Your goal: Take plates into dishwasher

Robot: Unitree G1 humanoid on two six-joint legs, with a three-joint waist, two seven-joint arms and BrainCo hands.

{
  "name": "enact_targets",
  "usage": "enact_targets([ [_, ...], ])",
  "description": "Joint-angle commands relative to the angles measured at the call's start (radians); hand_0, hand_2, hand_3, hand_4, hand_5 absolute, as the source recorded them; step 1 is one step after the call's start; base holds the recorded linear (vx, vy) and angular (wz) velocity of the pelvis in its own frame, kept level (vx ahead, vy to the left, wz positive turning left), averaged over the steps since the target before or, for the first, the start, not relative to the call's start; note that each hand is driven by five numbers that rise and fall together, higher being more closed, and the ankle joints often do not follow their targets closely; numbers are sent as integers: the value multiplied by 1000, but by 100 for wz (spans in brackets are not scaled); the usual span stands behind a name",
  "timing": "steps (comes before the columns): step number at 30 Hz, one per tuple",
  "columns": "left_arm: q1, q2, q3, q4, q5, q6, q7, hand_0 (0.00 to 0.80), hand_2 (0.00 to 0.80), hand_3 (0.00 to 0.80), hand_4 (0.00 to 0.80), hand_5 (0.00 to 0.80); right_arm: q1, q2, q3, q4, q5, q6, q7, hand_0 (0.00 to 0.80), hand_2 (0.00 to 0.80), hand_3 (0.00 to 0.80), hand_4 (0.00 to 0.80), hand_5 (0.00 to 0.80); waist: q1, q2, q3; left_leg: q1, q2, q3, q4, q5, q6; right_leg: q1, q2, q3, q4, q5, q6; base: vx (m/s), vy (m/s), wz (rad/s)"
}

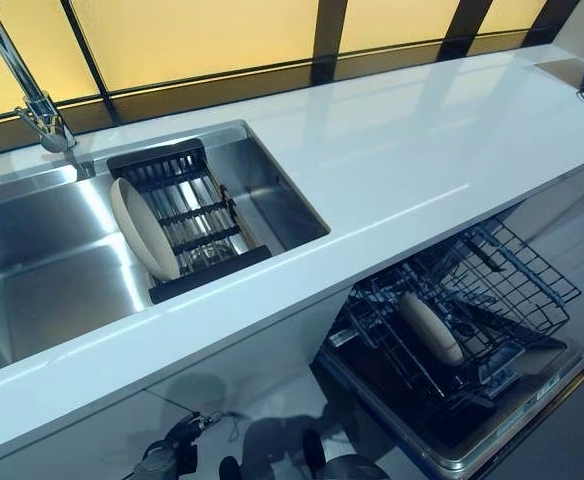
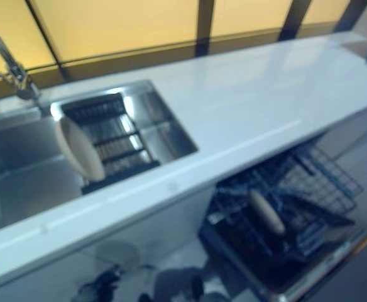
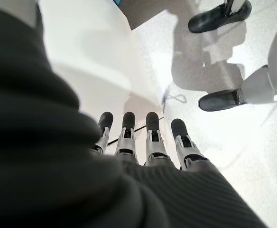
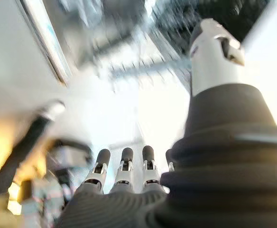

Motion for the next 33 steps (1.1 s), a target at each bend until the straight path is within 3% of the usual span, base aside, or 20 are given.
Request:
enact_targets([
  [1, -28, 65, -55, 31, -46, -30, 18, 0, 0, 0, 0, 0, -296, -67, 247, 54, -40, -60, -86, 0, 0, 0, 0, 0, 81, -81, -59, 11, 18, -71, -2, -29, -11, -6, -57, -12, -2, 35, 83, 1, 10, 15],
  [3, -27, 62, -67, 31, -61, -29, 24, 0, 0, 0, 0, 0, -467, -38, 382, 64, -24, -69, -148, 0, 0, 0, 0, 0, 98, -78, -63, 7, 14, -85, -2, -27, -11, -4, -60, -23, -2, 33, 83, -1, 13, 17],
  [6, -28, 61, -79, 24, -91, -19, 35, 0, 0, 0, 0, 0, -638, 15, 515, 2, -11, -171, -261, 0, 0, 0, 0, 0, 121, -73, -69, -4, 6, -108, -2, -22, -12, -3, -67, -43, -2, 29, 83, -6, 32, 16],
  [7, -28, 59, -81, 21, -94, -15, 36, 0, 0, 0, 0, 0, -671, 30, 544, -25, -20, -173, -270, 0, 0, 0, 0, 0, 124, -70, -71, -6, 5, -113, -2, -21, -12, -2, -68, -48, -2, 27, 83, 6, 42, 25],
  [8, -28, 55, -83, 18, -104, -8, 43, 0, 0, 0, 0, 0, -706, 47, 579, -71, -37, -229, -300, 0, 0, 0, 0, 0, 134, -68, -75, -10, 1, -121, -2, -20, -11, -1, -70, -56, -2, 25, 82, 16, 31, 21],
  [11, -30, 45, -76, 18, -118, -2, 55, 0, 0, 0, 0, 0, -746, 75, 621, -142, -120, -329, -330, 0, 0, 0, 0, 0, 145, -65, -81, -17, -4, -133, -2, -18, -10, 1, -73, -69, -2, 21, 82, 21, 24, 20],
  [14, -21, 35, -68, 13, -117, 2, 70, 0, 0, 0, 0, 0, -763, 110, 674, -271, -231, -370, -402, 0, 0, 0, 0, 0, 171, -65, -83, -29, -14, -156, -2, -14, -4, 4, -78, -94, -2, 16, 82, 39, 23, 25],
  [16, -12, 33, -65, 12, -118, 3, 80, 0, 0, 0, 0, 0, -779, 124, 704, -322, -322, -434, -447, 0, 0, 0, 0, 0, 189, -68, -82, -36, -21, -172, -2, -12, -1, 6, -82, -111, -2, 12, 83, 50, 20, 28],
  [22, -2, 32, -47, 1, -129, -3, 79, 0, 0, 0, 0, 0, -835, 159, 786, -394, -462, -430, -473, 0, 0, 0, 0, 0, 226, -70, -55, -72, -32, -199, -2, 0, 4, -8, -91, -147, -2, 12, 88, -24, 19, 31],
  [33, 19, 27, -25, -12, -123, -12, 75, 0, 0, 0, 0, 0, -792, 204, 805, -431, -596, -512, -451, 0, 0, 0, 0, 0, 248, -70, -59, -60, -42, -213, -2, -6, 11, 9, -104, -176, -2, 9, 93, 22, 26, 8],
])
